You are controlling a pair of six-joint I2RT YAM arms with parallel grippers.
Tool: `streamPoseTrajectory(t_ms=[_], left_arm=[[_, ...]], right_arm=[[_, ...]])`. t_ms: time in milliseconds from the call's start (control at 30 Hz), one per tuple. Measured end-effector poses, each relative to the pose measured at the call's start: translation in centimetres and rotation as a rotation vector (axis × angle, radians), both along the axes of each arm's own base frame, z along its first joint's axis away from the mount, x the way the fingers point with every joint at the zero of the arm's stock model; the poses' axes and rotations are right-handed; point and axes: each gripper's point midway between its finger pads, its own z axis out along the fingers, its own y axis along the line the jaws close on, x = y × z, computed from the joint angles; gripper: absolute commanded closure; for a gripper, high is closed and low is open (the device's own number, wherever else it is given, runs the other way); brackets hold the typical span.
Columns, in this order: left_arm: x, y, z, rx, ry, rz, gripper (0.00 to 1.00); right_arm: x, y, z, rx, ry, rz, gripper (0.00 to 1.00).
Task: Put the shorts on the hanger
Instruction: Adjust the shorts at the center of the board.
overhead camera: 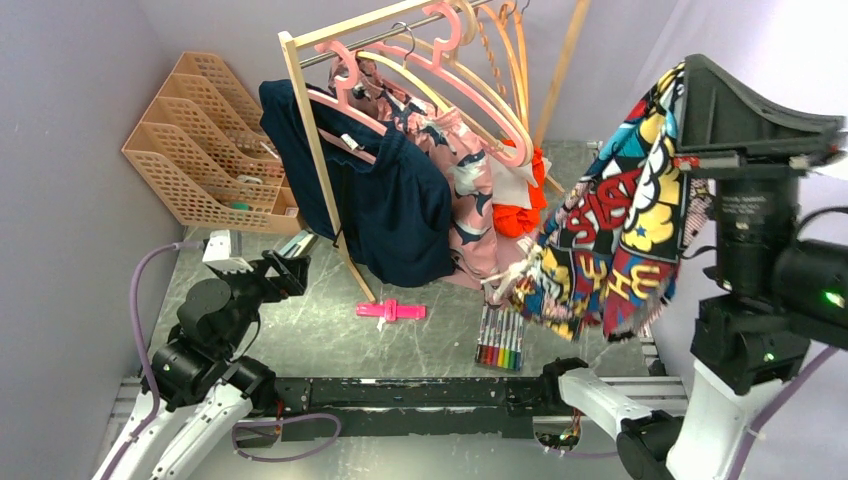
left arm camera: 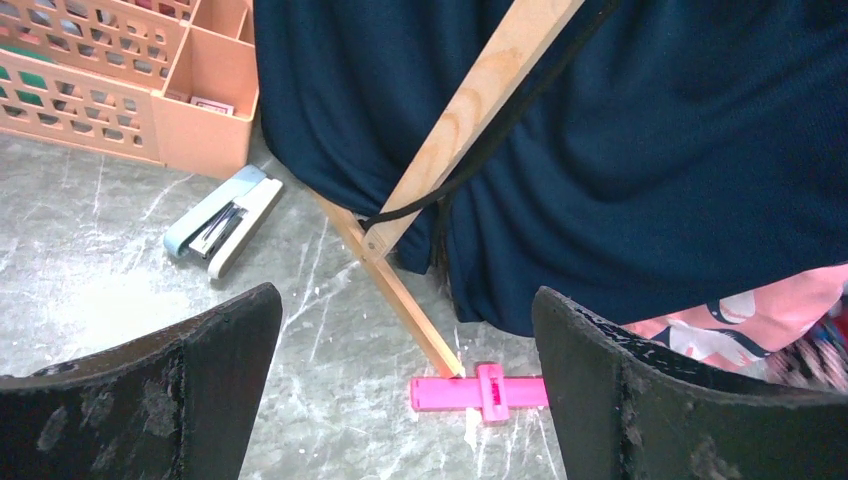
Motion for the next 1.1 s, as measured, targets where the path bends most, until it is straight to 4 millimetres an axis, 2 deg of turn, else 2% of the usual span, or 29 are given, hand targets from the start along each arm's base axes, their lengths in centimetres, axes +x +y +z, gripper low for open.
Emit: streamPoseTrajectory(t_ms=[33,167,233,333,433,500,567,700,900,1000,1100], left_arm=[[0.0,0.1,0.0,-0.001,0.0,0.004,0.01],[0.0,0.3,0.0,-0.001,0.0,0.013,0.01],[-0.1,0.3,0.1,-0.004,-0.005,0.015,0.01],[-0.3,0.6,0.4,-0.011,-0.019,0.021,0.01],[-0.5,0.9,0.8,-0.021,-0.04,0.032,0.01],[-0.7,1.1,1.1,-0.027,-0.052,0.039,0.01],[-0.7,1.3,1.2,-0.033,-0.059,0.047,0.01],[-0.8,1.5,1.3,-0.038,-0.063,0.057,0.01],[-0.6,1.4,1.0,-0.03,-0.05,0.057,0.01],[-0.5,1.2,0.8,-0.024,-0.039,0.05,0.01],[-0.5,0.6,0.7,-0.017,-0.034,0.015,0.0]], right_arm=[[-0.7,0.4,0.6,-0.008,-0.026,0.027,1.0],[-6.4,2.3,3.8,-0.057,-0.202,0.196,1.0],[-9.2,3.4,4.7,-0.092,-0.287,0.289,1.0],[-12.3,5.2,4.7,-0.146,-0.382,0.448,1.0],[-13.1,7.2,3.5,-0.192,-0.41,0.604,1.0],[-12.3,8.6,2.1,-0.215,-0.389,0.7,1.0],[-10.5,10.0,0.5,-0.23,-0.334,0.772,1.0],[-5.7,12.2,-2.6,-0.245,-0.191,0.846,1.0],[0.1,14.3,-7.0,-0.243,0.014,0.867,1.0],[1.7,15.2,-9.7,-0.263,0.108,0.88,1.0],[2.1,16.2,-13.3,-0.309,0.204,0.911,1.0]])
